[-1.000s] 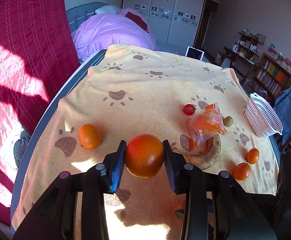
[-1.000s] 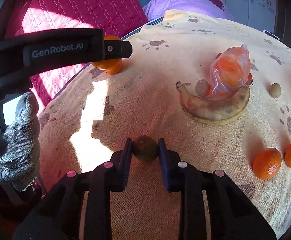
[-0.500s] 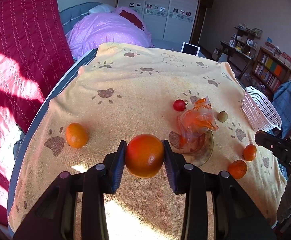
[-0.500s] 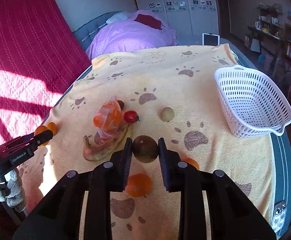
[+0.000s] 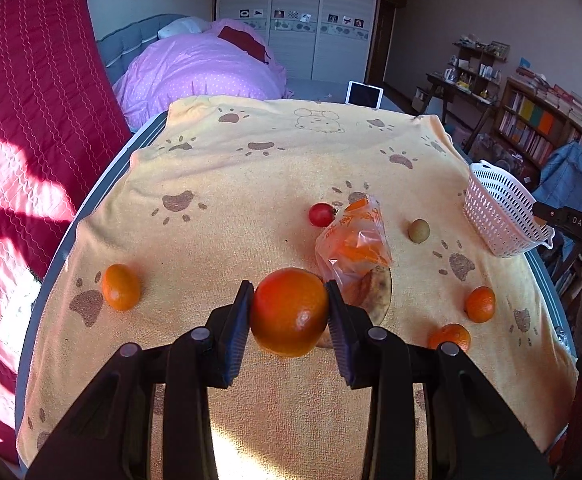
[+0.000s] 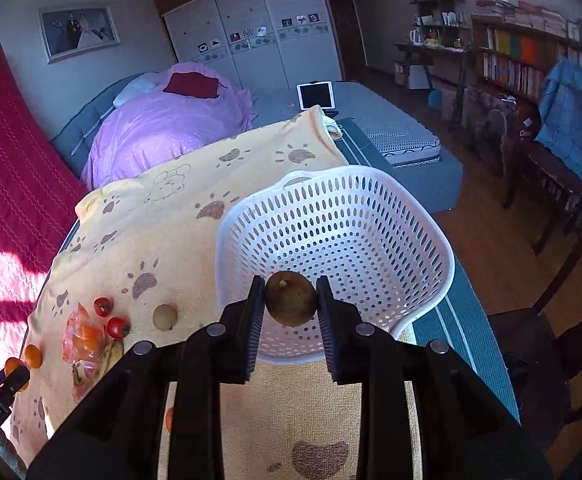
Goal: Organize fruits
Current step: 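Carry the kiwi into the white basket and open the right tool, then lower the large orange into the white basket and open the left tool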
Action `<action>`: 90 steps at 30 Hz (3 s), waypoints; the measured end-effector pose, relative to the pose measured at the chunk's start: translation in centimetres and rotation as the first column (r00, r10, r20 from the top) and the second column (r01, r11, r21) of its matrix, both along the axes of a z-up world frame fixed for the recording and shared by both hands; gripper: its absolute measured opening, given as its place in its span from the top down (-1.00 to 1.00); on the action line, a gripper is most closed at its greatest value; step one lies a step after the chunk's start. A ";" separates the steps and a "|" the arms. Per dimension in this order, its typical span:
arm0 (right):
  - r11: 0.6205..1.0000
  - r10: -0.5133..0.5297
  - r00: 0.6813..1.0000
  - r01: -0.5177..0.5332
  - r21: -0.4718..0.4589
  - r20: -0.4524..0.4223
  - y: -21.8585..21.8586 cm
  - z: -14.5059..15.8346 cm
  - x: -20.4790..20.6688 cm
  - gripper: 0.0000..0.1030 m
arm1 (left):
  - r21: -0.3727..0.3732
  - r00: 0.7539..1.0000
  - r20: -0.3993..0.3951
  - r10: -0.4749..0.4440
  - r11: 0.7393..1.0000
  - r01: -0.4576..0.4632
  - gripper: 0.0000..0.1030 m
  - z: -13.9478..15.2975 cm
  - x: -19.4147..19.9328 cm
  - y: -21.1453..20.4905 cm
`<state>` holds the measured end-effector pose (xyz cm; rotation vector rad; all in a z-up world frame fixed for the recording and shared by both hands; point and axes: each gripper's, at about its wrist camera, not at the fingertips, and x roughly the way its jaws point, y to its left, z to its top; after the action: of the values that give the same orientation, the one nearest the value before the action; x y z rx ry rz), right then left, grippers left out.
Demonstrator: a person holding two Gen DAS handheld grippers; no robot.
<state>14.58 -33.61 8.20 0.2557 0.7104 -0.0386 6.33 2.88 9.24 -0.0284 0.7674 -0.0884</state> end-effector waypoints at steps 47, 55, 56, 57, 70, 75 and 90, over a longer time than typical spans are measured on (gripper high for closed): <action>0.913 -0.408 0.892 0.399 0.085 0.193 -6.4 -2.8 -2.1 -0.08 | -0.037 0.898 0.065 -0.436 0.898 0.438 0.28 1.4 9.8 -26.6; 0.903 -0.428 0.885 0.411 0.123 0.184 -7.3 -2.9 -2.2 -0.11 | -0.051 0.904 0.038 -0.426 0.903 0.427 -0.10 0.4 10.6 -27.4; 0.903 -0.428 0.885 0.411 0.125 0.183 -7.4 -3.0 -2.2 -0.12 | -0.053 0.911 0.044 -0.410 0.910 0.412 -0.24 0.4 10.6 -27.2; 0.903 -0.427 0.885 0.410 0.127 0.184 -7.3 -3.0 -2.1 -0.12 | -0.060 0.913 0.047 -0.405 0.912 0.407 -0.32 0.5 10.5 -26.9; 0.907 -0.420 0.884 0.402 0.124 0.207 -7.1 -2.7 -2.4 -0.13 | -0.069 0.941 0.071 -0.331 0.939 0.336 -0.65 1.6 8.9 -23.7; 0.917 -0.400 0.890 0.386 0.104 0.221 -6.4 -2.4 -2.4 -0.13 | -0.077 0.957 0.061 -0.285 0.954 0.289 -0.66 1.9 8.2 -22.2; 0.961 -0.276 0.929 0.259 0.096 0.249 -5.0 -0.6 -2.8 -0.32 | -0.029 0.983 0.132 -0.124 0.991 0.129 -0.67 3.8 4.3 -17.7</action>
<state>11.82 -38.65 7.58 0.4081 0.4112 -0.2402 10.59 -14.78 13.01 -0.0089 0.6368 -0.2238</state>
